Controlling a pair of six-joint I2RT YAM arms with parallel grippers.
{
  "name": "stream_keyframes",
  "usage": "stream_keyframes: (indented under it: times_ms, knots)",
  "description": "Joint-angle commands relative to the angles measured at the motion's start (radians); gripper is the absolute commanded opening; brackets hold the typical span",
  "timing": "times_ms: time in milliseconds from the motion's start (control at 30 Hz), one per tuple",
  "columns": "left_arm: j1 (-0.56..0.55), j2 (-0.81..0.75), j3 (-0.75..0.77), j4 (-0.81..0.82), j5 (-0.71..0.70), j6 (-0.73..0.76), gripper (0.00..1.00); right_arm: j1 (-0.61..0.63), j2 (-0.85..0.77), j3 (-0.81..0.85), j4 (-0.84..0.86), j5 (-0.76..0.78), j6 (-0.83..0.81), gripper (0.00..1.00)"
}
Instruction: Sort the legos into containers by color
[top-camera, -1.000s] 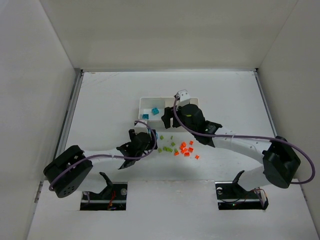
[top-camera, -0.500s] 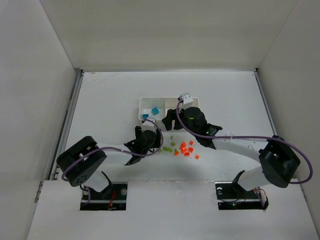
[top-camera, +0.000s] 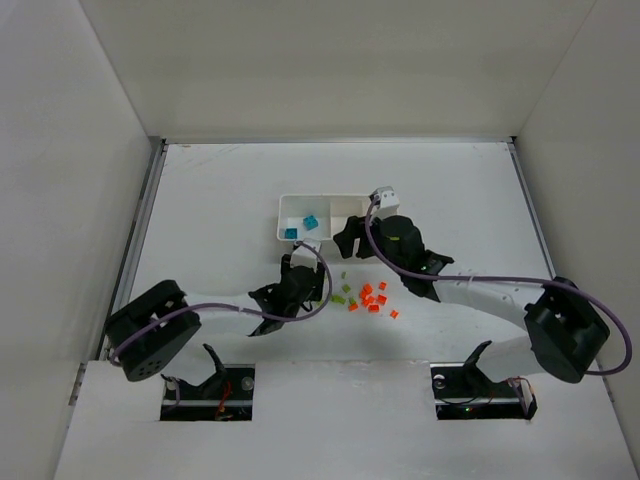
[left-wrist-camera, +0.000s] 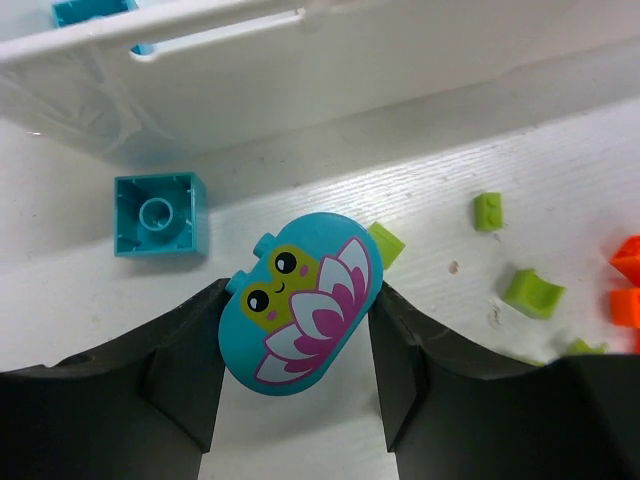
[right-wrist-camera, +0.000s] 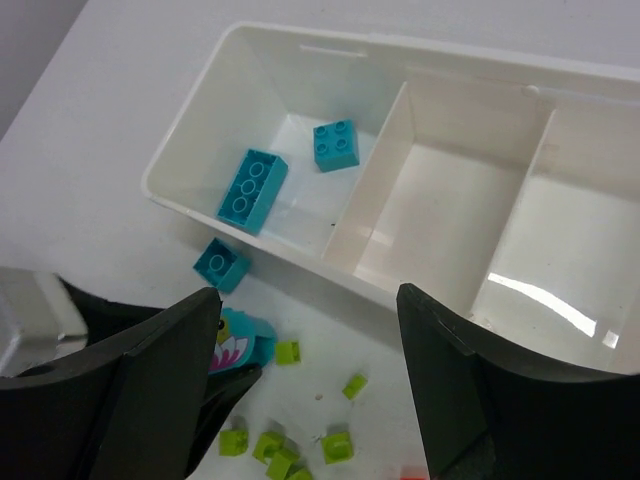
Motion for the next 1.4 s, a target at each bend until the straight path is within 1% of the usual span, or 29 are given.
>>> stream_keyframes:
  times_ms: [0, 167, 233, 300, 367, 500, 567, 667, 700, 767, 833, 900, 933, 1000, 1100, 1133, 1200, 1267, 1333, 1367]
  knots:
    - [-0.03, -0.145, -0.019, -0.068, -0.06, -0.021, 0.35, -0.018, -0.044, -0.009, 0.094, 0.013, 0.029, 0.76]
    - [-0.012, -0.316, 0.007, -0.21, -0.06, -0.082, 0.33, -0.035, -0.058, -0.029, 0.119, 0.02, 0.041, 0.76]
    - [0.017, -0.365, 0.039, -0.236, -0.054, -0.101, 0.33, -0.05, -0.065, -0.037, 0.119, 0.031, 0.055, 0.75]
    - [0.043, -0.374, 0.076, -0.228, -0.042, -0.104, 0.33, -0.067, -0.074, -0.048, 0.119, 0.039, 0.069, 0.73]
    - [0.069, -0.341, 0.123, -0.204, -0.022, -0.101, 0.33, -0.079, -0.079, -0.055, 0.123, 0.045, 0.081, 0.69]
    - [0.135, -0.221, 0.209, -0.138, 0.0, -0.102, 0.34, -0.087, -0.091, -0.063, 0.12, 0.045, 0.087, 0.55]
    - [0.173, -0.152, 0.255, -0.119, 0.007, -0.113, 0.34, -0.087, -0.091, -0.061, 0.116, 0.045, 0.084, 0.53]
    - [0.218, -0.078, 0.294, -0.104, 0.014, -0.13, 0.36, -0.081, -0.09, -0.057, 0.113, 0.045, 0.079, 0.53]
    - [0.23, -0.058, 0.302, -0.098, 0.014, -0.135, 0.38, -0.081, -0.09, -0.055, 0.113, 0.045, 0.076, 0.54]
    - [0.247, -0.025, 0.315, -0.092, 0.017, -0.139, 0.46, -0.078, -0.088, -0.054, 0.113, 0.045, 0.072, 0.55]
    - [0.255, -0.001, 0.323, -0.076, 0.032, -0.141, 0.58, -0.07, -0.088, -0.052, 0.113, 0.045, 0.069, 0.56]
    - [0.256, -0.003, 0.323, -0.064, 0.05, -0.142, 0.69, -0.066, -0.091, -0.051, 0.114, 0.043, 0.069, 0.63]
    - [0.256, -0.01, 0.317, -0.055, 0.055, -0.142, 0.72, -0.061, -0.091, -0.049, 0.114, 0.042, 0.069, 0.64]
    - [0.259, -0.035, 0.296, -0.032, 0.058, -0.141, 0.75, -0.044, -0.091, -0.045, 0.113, 0.039, 0.064, 0.66]
    - [0.278, -0.087, 0.251, -0.01, 0.058, -0.145, 0.76, -0.001, -0.068, -0.032, 0.113, 0.039, 0.052, 0.68]
    - [0.284, -0.11, 0.231, -0.006, 0.054, -0.15, 0.76, 0.02, -0.058, -0.028, 0.111, 0.039, 0.049, 0.64]
    - [0.299, -0.168, 0.179, 0.006, 0.046, -0.168, 0.71, 0.071, -0.044, -0.014, 0.094, 0.04, 0.044, 0.54]
    - [0.318, -0.231, 0.122, 0.005, 0.04, -0.19, 0.67, 0.132, -0.024, -0.009, 0.085, 0.057, 0.061, 0.39]
    - [0.342, -0.297, 0.06, -0.006, 0.034, -0.213, 0.64, 0.193, 0.014, -0.006, 0.088, 0.089, 0.093, 0.36]
    - [0.354, -0.328, 0.027, -0.013, 0.032, -0.226, 0.62, 0.218, 0.043, -0.002, 0.093, 0.106, 0.11, 0.37]
